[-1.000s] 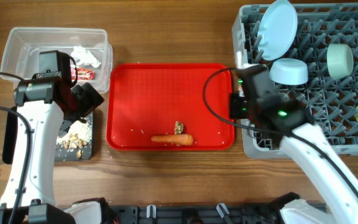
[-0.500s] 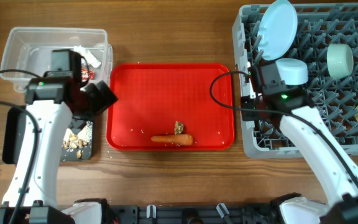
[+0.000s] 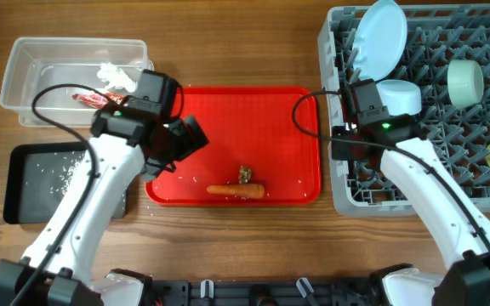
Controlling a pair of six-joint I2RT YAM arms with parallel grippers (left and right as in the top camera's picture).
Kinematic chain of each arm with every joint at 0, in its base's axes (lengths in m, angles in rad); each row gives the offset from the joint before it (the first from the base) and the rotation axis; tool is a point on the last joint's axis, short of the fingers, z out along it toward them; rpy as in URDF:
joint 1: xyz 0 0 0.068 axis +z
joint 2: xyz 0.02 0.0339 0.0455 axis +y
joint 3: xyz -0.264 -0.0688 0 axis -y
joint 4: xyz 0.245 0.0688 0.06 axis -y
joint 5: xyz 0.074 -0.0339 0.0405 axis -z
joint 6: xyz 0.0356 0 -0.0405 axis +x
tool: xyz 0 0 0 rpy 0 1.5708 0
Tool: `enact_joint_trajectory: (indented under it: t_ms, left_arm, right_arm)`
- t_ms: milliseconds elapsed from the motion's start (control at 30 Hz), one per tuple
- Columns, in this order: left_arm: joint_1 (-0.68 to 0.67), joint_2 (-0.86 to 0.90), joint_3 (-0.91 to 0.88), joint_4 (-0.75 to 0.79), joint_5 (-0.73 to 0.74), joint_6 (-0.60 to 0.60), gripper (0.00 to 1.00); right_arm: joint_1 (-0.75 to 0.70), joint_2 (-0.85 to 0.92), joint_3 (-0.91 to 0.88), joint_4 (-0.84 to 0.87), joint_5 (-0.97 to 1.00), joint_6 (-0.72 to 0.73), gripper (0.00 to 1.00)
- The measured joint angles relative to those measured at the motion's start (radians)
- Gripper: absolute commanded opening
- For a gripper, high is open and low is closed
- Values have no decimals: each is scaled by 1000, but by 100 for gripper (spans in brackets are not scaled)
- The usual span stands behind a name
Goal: Sort waste into correct bins and load items into the dishwasher rack
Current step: 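Insert the white spoon upright into the rack with the right gripper, then move the left gripper to the carrot and grasp it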
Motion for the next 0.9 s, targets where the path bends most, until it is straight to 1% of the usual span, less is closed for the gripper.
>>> enact_joint_trajectory:
  t_ms: [100, 167, 200, 267, 300, 333, 433, 500, 767, 833, 900]
  left_arm:
    - [-34, 18, -2, 0, 1, -46, 100]
    - [-66, 32, -2, 0, 4, -100, 100]
    - [-82, 38, -2, 0, 9, -133, 100]
    - [-111, 48, -3, 0, 16, -192, 100]
    - [-124, 53, -3, 1, 19, -216, 100]
    - [-142, 58, -3, 5, 23, -245, 100]
    - [-187, 72, -3, 21, 23, -314, 100]
    - [-217, 78, -3, 29, 24, -354, 100]
    - [-293, 83, -5, 47, 24, -477, 100]
    - [-306, 84, -19, 82, 24, -513, 100]
    - [-316, 84, -48, 129, 24, -547, 97]
  right_arm:
    - [-39, 23, -11, -5, 0, 6, 5]
    - [-58, 25, -14, -8, 2, 5, 6]
    - [-65, 25, -14, -8, 2, -3, 9]
    - [-68, 25, -14, -8, 0, -24, 22]
    - [-68, 25, -14, -7, -5, -36, 31]
    - [-68, 25, -14, -7, -13, -62, 36]
    - [-65, 25, -14, -7, -42, -85, 42]
    - [-66, 25, -14, -7, -48, -99, 44]
    - [-68, 25, -14, -6, -52, -108, 44]
    - [-68, 23, -14, -6, -55, -108, 46]
    - [-71, 11, -13, -9, -70, -115, 49]
